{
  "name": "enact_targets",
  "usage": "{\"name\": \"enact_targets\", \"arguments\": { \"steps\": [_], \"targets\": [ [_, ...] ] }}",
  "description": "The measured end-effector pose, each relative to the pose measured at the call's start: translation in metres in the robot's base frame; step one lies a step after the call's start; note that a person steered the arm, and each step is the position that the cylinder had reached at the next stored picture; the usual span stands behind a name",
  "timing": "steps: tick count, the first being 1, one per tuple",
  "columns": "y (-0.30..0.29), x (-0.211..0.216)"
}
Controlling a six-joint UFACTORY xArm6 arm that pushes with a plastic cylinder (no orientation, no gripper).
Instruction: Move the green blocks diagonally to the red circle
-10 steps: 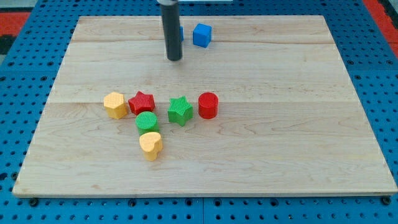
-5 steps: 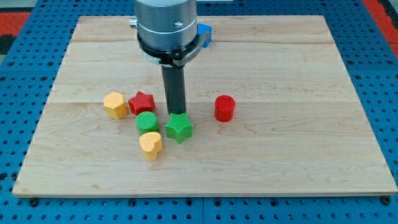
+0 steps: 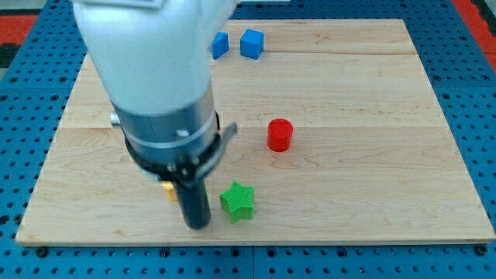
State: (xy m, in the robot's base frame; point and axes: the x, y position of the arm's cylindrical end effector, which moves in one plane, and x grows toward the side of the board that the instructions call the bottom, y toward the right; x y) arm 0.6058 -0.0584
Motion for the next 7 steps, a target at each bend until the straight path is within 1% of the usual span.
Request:
{"name": "enact_targets", "arguments": {
  "steps": [1, 2, 3, 4, 5, 6, 7],
  "targets": [
    [0.056, -0.022],
    [0.045, -0.033],
    [0.021, -0.055],
    [0.082, -0.066],
    [0.157, -0.056],
    [0.183, -0.055],
    [0.171, -0.064]
  ]
}}
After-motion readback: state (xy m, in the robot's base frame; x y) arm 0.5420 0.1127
